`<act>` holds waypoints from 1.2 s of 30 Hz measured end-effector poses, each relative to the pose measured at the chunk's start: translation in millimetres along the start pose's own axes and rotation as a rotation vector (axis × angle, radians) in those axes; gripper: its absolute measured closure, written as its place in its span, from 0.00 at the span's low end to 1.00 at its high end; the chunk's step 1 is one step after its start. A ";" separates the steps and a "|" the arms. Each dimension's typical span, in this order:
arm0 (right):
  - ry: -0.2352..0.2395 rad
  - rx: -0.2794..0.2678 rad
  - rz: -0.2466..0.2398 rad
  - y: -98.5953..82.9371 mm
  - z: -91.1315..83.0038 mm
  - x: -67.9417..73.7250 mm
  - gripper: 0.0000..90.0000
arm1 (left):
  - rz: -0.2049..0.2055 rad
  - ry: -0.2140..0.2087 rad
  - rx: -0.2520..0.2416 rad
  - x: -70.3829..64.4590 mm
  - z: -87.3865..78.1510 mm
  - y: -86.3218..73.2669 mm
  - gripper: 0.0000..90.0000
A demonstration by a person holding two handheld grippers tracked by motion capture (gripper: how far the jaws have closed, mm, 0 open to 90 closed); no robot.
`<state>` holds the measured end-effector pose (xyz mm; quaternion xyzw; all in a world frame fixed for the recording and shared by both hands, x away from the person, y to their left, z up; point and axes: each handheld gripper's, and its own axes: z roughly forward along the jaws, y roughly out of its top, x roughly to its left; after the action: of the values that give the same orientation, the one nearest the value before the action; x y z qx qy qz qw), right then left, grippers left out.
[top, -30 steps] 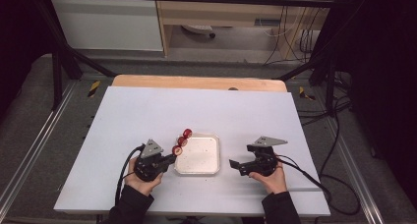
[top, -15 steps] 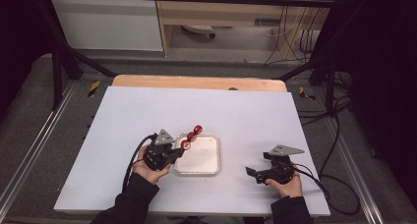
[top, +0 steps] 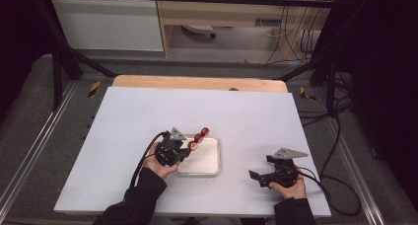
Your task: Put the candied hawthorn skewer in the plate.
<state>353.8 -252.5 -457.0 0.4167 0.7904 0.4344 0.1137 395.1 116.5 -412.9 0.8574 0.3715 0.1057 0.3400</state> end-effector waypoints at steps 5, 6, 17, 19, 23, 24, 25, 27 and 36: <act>0.003 -0.008 -0.001 0.4 -0.8 -0.3 0.03 | 0.000 -0.001 0.034 -2.5 6.6 -4.8 0.97; 0.004 -0.007 -0.002 0.2 -0.9 -0.2 0.03 | 0.003 0.001 0.041 -3.0 7.3 -5.8 0.97; 0.001 -0.003 0.003 -0.2 -1.9 0.3 0.03 | -0.004 0.020 0.095 -5.2 15.8 -9.6 0.97; 0.002 -0.003 0.005 -0.2 -1.8 0.5 0.03 | -0.002 0.027 0.100 -6.0 17.6 -9.8 0.97; -0.002 -0.004 0.001 -0.3 -2.2 0.3 0.03 | -0.001 0.034 0.101 -7.0 17.9 -10.1 0.97; -0.002 -0.005 0.000 -0.3 -2.1 0.3 0.03 | 0.001 0.036 0.103 -7.2 17.9 -10.3 0.97; -0.001 -0.002 0.005 -0.3 -2.1 0.6 0.03 | 0.001 0.037 0.103 -7.2 17.9 -10.6 0.97; -0.002 0.000 0.002 -0.5 -1.7 0.5 0.03 | -0.001 0.034 0.105 -6.8 17.9 -10.4 0.97; -0.002 -0.002 0.008 -0.4 -1.7 0.9 0.03 | 0.007 0.036 0.102 -7.5 16.9 -10.7 0.92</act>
<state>352.0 -252.9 -456.2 0.4201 0.7883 0.4351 0.1131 391.2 108.0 -432.1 0.8729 0.3794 0.1031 0.2890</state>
